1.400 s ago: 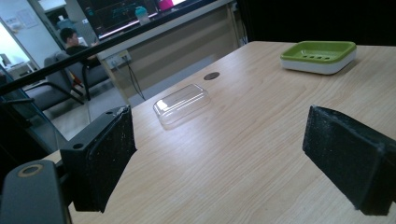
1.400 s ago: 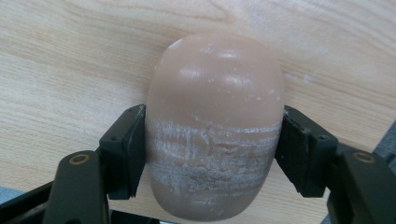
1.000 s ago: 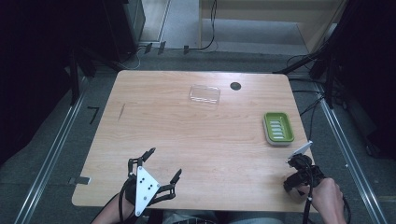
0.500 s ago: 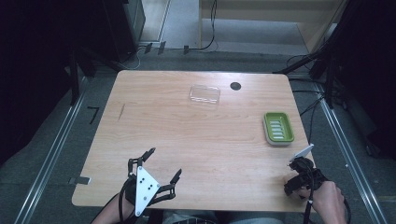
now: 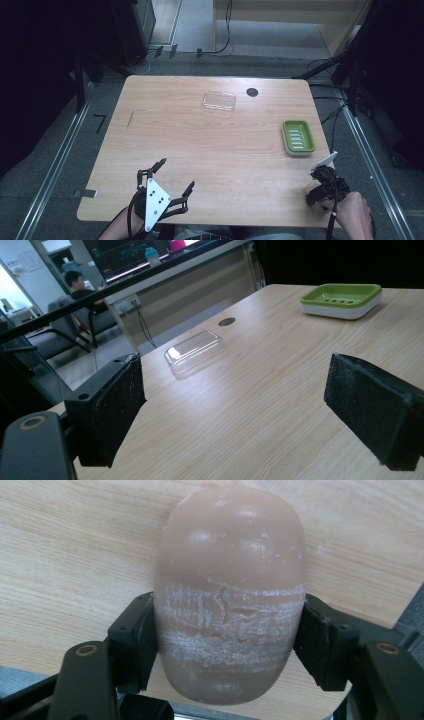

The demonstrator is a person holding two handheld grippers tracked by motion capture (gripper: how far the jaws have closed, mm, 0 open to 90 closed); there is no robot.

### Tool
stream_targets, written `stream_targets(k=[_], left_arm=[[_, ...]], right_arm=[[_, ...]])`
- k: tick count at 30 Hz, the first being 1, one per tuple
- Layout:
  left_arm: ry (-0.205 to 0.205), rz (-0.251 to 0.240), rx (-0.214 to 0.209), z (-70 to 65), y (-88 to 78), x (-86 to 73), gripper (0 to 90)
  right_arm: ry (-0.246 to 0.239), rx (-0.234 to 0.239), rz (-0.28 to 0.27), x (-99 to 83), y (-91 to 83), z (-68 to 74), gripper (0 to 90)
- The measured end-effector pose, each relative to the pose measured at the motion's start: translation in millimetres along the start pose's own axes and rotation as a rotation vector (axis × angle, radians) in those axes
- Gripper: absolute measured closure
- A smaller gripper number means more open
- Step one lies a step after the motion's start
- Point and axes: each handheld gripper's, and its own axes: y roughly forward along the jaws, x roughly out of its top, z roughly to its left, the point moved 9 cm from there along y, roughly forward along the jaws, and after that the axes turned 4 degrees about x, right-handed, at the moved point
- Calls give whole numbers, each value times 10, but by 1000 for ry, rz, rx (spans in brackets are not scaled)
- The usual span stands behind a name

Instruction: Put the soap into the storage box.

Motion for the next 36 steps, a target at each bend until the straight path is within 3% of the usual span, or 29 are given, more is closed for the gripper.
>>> stream_targets(k=[18, 36], left_arm=[[-1, 1, -3, -6, 7, 2, 100], [0, 4, -3, -3, 10, -1, 100]], right_arm=[[-17, -15, -2, 43, -119, -38, 334], [-30, -25, -21, 200, -230, -77, 334]])
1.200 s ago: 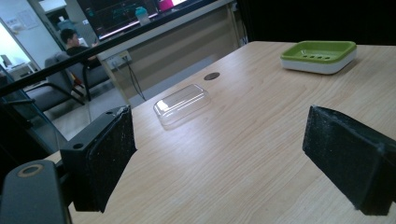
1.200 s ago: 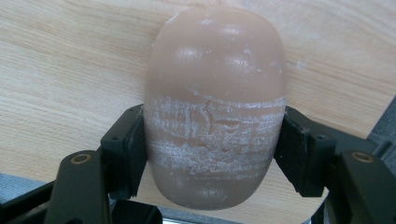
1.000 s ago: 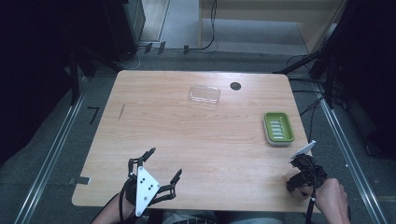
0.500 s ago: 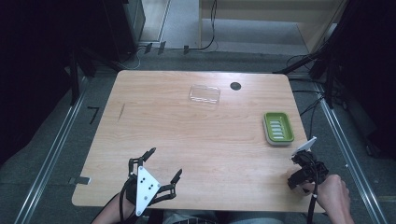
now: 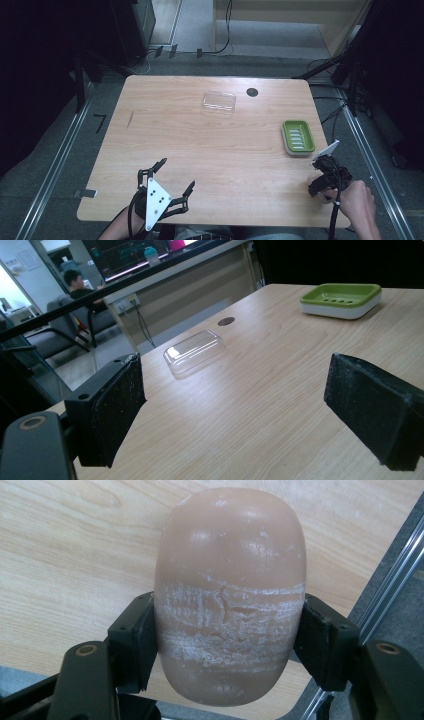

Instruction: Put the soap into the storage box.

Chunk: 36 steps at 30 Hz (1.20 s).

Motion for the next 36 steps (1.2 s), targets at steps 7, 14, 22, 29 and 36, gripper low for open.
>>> stream_targets(k=[7, 14, 22, 29, 36], left_arm=[[0, -1, -1, -2, -1, 1, 100], [0, 2, 1, 4, -2, -3, 99], [-2, 2, 3, 7, -3, -4, 99], [-1, 2, 2, 6, -3, -5, 99], [0, 2, 1, 5, -2, -5, 99]], right_arm=[[-10, -9, -15, 65, -54, 7, 334], [-21, -15, -13, 131, -80, -14, 334], [-32, -21, -15, 206, -107, -9, 334], [-42, -24, -18, 275, -141, -1, 334], [-44, -23, -24, 346, -175, -6, 334]])
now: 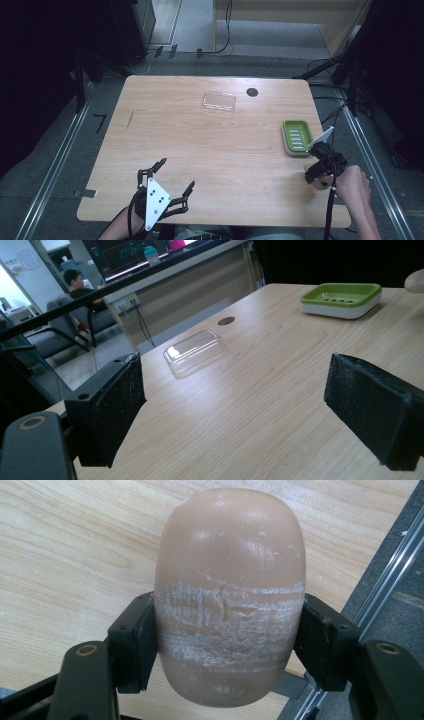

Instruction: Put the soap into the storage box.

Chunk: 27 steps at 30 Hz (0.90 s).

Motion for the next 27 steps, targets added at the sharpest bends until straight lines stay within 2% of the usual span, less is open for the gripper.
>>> stream_targets(k=[9, 27], left_arm=[[0, 0, 0, 0, 0, -1, 99], [1, 3, -1, 0, -1, -3, 100]], right_arm=[[-11, -5, 8, 81, -2, -16, 334], [-23, -10, -21, 270, -102, -18, 334]])
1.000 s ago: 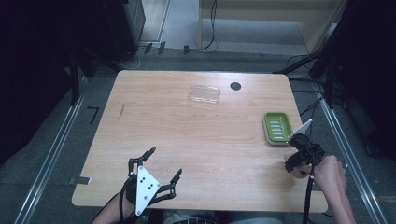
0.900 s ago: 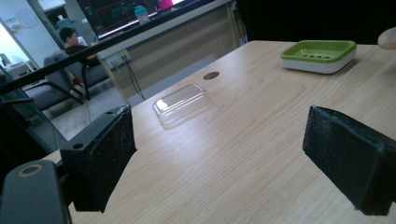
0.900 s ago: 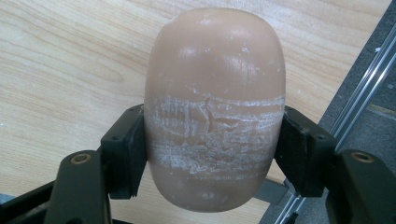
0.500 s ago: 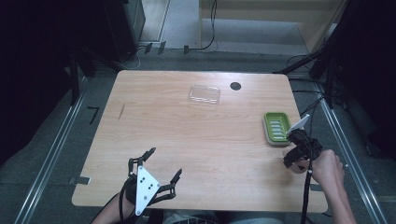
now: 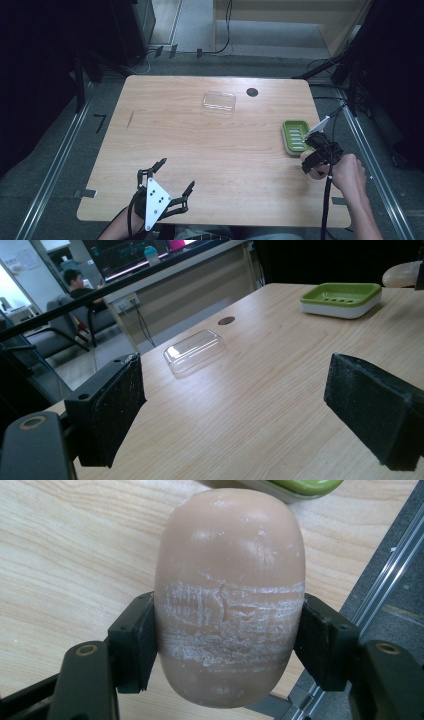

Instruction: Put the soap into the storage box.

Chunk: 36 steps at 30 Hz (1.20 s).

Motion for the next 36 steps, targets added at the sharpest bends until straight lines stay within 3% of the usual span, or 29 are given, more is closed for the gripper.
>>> stream_targets(k=[36], left_arm=[[-7, -1, 2, -3, 7, -1, 100]], right_arm=[[-30, -11, -32, 418, -142, -30, 334]])
